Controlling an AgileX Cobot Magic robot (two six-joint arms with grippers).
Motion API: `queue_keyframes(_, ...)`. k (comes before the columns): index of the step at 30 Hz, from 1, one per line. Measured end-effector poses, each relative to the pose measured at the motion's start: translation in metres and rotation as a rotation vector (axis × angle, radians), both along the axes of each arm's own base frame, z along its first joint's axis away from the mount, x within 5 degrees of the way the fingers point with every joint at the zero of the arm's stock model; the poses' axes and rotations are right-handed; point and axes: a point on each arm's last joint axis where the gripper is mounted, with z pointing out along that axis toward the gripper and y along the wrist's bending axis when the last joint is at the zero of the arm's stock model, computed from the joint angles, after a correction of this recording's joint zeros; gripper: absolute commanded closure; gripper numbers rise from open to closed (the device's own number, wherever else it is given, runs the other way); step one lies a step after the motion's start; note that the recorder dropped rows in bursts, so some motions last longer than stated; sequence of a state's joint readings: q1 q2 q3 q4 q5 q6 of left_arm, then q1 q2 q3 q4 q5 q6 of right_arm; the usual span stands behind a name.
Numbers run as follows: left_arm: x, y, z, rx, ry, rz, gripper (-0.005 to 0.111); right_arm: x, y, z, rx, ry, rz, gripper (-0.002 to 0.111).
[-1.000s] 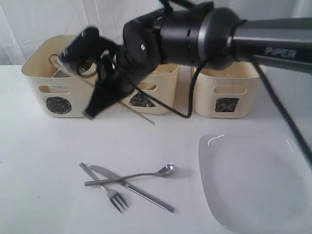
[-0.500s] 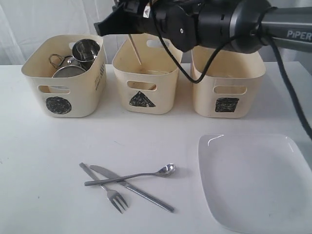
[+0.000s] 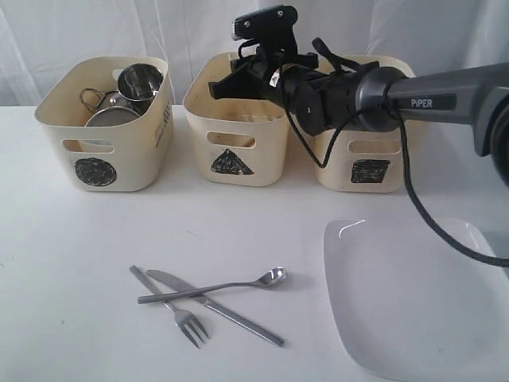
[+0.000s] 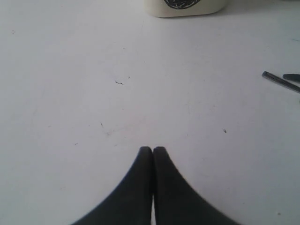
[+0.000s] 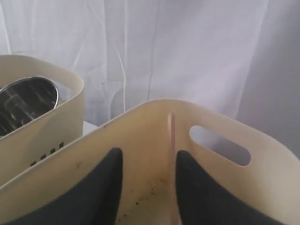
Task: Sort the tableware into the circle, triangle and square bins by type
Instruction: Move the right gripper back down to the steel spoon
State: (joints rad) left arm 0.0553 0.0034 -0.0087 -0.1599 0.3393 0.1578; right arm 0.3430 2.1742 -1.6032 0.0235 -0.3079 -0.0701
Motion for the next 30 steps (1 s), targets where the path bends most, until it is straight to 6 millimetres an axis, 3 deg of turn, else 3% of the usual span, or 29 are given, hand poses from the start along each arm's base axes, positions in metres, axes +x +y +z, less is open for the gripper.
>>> queue_keyframes(6,0.000,0.000,0.000,0.000,0.000,0.000,0.107,-0.008,-0.003,0.020,-0.017,0.059,0.001,0.067)
queue_keyframes(9,0.000,0.000,0.000,0.000,0.000,0.000,0.107,-0.024,-0.008,0.042,-0.062,0.190,0.007,0.076)
queue_keyframes(12,0.000,0.000,0.000,0.000,0.000,0.000,0.107,-0.051,-0.017,0.065,-0.139,0.379,0.019,0.090)
queue_keyframes(14,0.000,0.000,0.000,0.000,0.000,0.000,0.107,-0.071,-0.022,0.070,-0.254,0.528,0.063,0.096)
queue_keyframes(17,0.000,0.000,0.000,0.000,0.000,0.000,0.107,-0.097,-0.023,0.062,-0.433,0.751,0.222,0.097)
queue_keyframes(20,0.000,0.000,0.000,0.000,0.000,0.000,0.107,-0.122,-0.007,0.051,-0.548,0.874,0.480,0.097)
queue_keyframes(25,0.000,0.000,0.000,0.000,0.000,0.000,0.107,-0.147,0.028,0.022,-0.681,0.859,0.818,0.081)
queue_keyframes(28,0.000,0.000,0.000,0.000,0.000,0.000,0.107,-0.153,0.043,-0.001,-0.789,0.827,0.978,0.067)
queue_keyframes(30,0.000,0.000,0.000,0.000,0.000,0.000,0.107,-0.152,0.049,-0.016,-0.841,0.796,1.039,0.065)
